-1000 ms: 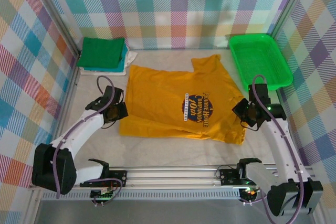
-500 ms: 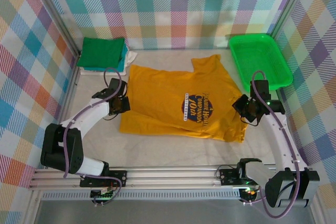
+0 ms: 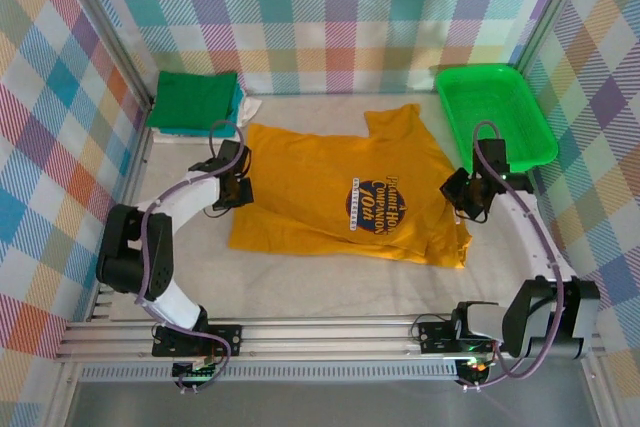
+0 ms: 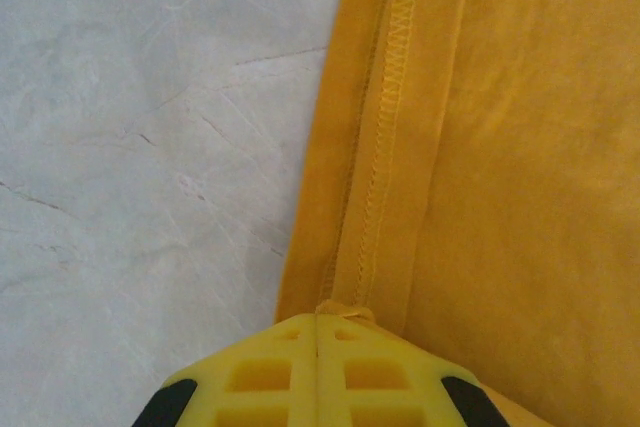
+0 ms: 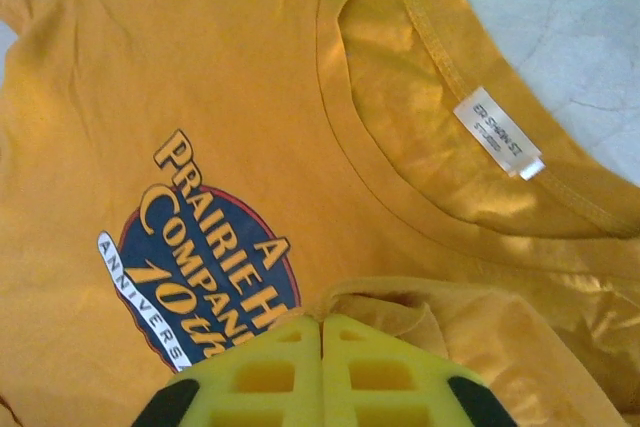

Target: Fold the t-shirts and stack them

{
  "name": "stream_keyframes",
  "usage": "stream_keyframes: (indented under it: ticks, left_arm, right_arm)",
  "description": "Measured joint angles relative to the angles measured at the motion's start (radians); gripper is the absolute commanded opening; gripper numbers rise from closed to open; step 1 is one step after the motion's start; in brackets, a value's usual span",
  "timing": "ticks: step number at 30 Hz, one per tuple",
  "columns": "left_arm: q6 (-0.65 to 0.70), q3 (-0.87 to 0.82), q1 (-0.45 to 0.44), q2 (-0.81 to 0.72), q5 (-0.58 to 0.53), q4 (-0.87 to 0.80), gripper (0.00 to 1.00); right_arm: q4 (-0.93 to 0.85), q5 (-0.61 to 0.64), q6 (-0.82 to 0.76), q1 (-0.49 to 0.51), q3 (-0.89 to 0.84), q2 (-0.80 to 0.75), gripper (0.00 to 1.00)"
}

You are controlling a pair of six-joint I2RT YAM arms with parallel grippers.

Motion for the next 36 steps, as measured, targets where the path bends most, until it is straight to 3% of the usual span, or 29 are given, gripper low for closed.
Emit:
stream_keyframes:
  ticks: [1,2,8,12,17,22,36]
  left_arm:
    - [-0.002,0.01,0.0,0.012,-0.009,0.0,0.36]
    - [0.0,0.023,0.0,0.025,-0.02,-0.002,0.4]
    - [-0.037,0.024,0.0,-0.03,-0.047,0.004,0.5]
    - [-0.082,-0.079,-0.013,-0.234,-0.035,0.015,0.49]
    - [-0.139,-0.212,-0.048,-0.388,-0.004,0.01,0.45]
    - [-0.173,-0.327,-0.076,-0.404,0.03,-0.02,0.43]
    - [-0.19,-0.337,-0.145,-0.323,0.08,0.001,0.42]
  right_arm:
    - [0.005,-0.001,-0.006,-0.001,0.014,0.02,0.3]
    - [0.005,0.0,-0.012,-0.001,0.033,0.042,0.31]
    - [0.013,-0.038,-0.054,-0.006,0.101,0.039,0.48]
    - [0.004,-0.132,-0.069,-0.006,0.031,-0.123,0.48]
    - [-0.06,-0.232,-0.065,-0.005,-0.199,-0.265,0.51]
    - [-0.109,-0.296,-0.058,-0.005,-0.356,-0.256,0.52]
    - [0.067,-0.349,-0.036,-0.005,-0.41,-0.098,0.49]
